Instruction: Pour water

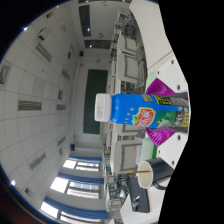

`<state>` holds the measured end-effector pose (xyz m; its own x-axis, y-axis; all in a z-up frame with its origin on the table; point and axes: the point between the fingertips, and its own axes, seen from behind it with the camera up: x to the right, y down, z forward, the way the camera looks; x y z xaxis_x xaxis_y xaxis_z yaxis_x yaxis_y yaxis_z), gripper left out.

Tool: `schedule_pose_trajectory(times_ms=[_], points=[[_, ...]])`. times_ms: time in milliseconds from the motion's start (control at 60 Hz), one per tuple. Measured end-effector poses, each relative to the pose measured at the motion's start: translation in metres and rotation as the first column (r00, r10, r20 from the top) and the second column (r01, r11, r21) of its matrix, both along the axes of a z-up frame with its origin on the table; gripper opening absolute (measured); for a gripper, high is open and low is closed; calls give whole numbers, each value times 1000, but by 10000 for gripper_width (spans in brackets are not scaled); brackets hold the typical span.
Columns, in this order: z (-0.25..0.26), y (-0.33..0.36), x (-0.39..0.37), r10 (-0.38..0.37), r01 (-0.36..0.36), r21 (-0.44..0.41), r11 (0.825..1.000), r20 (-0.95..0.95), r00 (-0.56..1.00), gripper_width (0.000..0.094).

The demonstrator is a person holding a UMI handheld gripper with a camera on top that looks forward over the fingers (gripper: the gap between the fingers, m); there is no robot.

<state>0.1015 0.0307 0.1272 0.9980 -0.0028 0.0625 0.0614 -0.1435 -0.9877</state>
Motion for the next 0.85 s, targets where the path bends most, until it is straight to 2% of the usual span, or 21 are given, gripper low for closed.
schedule_pose_trajectory(times_ms=[117,150,250,300,317,367,467,583,617,700,733,850], points=[[-1,-3,3,-7,7,-19,1000,-1,1000,387],[-3,1,-4,-7,7,-20,1000,-3,1000,416],[-7,-2,-1,-3,3,-58,998,4,1000,623],[-9,-8,-6,11,-10,-82,997,10,1000,846],[-9,-9,-6,16,-15,-84,996,11,1000,866],[-6,-18,-6,24,-24,-86,996,-7,1000,829],[-2,-43,-11,45,-46,-92,995,-23,999,858],[7,-97,-11,39,-38,-83,996,7,999,859],[11,-134,-13,40,-39,-81,996,12,999,861],[7,-158,-22,44,-43,-86,995,1,999,858],[8,-193,-30,53,-54,-83,995,-12,999,861],[4,-217,-41,63,-68,-77,995,-62,996,857]])
